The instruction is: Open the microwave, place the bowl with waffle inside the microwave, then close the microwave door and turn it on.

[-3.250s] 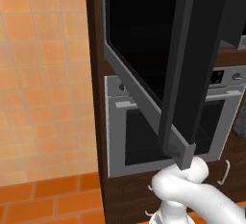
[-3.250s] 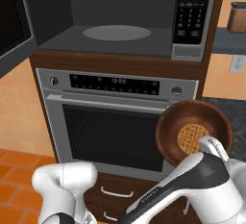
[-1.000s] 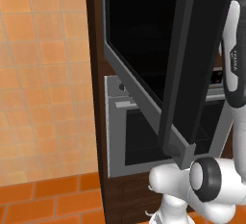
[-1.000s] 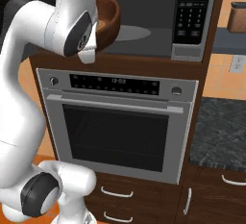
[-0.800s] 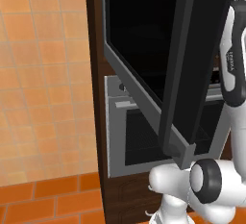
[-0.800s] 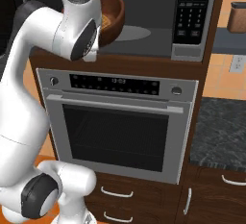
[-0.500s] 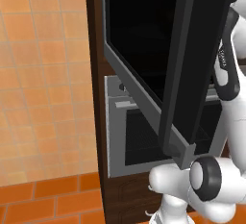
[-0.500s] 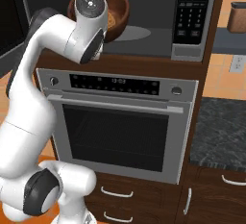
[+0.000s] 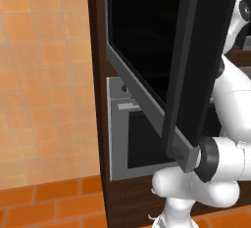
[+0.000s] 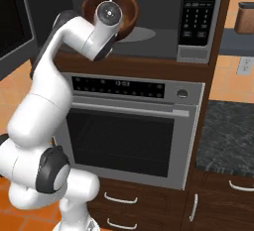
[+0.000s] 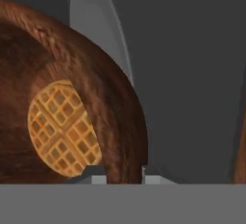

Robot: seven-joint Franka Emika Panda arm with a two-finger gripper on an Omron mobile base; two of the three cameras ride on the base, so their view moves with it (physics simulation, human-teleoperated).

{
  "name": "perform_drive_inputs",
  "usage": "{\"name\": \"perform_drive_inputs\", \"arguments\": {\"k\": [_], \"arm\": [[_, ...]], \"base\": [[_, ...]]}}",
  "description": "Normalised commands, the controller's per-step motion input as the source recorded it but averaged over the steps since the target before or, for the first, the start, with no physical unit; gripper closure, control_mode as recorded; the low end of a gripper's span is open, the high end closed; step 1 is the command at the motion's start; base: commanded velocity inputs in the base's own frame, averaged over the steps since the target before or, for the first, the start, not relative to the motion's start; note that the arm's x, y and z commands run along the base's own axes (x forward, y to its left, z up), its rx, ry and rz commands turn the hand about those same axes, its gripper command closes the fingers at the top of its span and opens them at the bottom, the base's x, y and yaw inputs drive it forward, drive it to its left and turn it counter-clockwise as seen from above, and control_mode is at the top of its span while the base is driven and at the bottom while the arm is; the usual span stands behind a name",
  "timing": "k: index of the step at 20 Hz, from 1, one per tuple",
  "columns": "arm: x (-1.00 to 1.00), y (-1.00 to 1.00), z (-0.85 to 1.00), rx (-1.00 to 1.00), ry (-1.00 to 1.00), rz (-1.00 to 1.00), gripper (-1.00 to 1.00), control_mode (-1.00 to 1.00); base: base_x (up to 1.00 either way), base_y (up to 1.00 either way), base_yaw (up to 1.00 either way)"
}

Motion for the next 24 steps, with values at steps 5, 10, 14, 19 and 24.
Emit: {"name": "perform_drive_inputs", "arguments": {"k": [5, 10, 14, 19, 24], "arm": [[0.79, 0.0, 0.0, 0.0, 0.26, 0.02, 1.0, -1.0], [0.47, 0.0, 0.0, 0.0, 0.18, 0.0, 1.0, -1.0], [0.06, 0.03, 0.0, 0.0, 0.13, 0.0, -1.0, -1.0], [-0.02, 0.01, 0.0, 0.0, -0.12, 0.0, -1.0, -1.0], [-0.23, 0.05, 0.0, 0.0, -0.26, 0.0, -1.0, -1.0]], "base": [[0.0, 0.0, 0.0], [0.0, 0.0, 0.0], [0.0, 0.0, 0.0], [0.0, 0.0, 0.0], [0.0, 0.0, 0.0]]}}
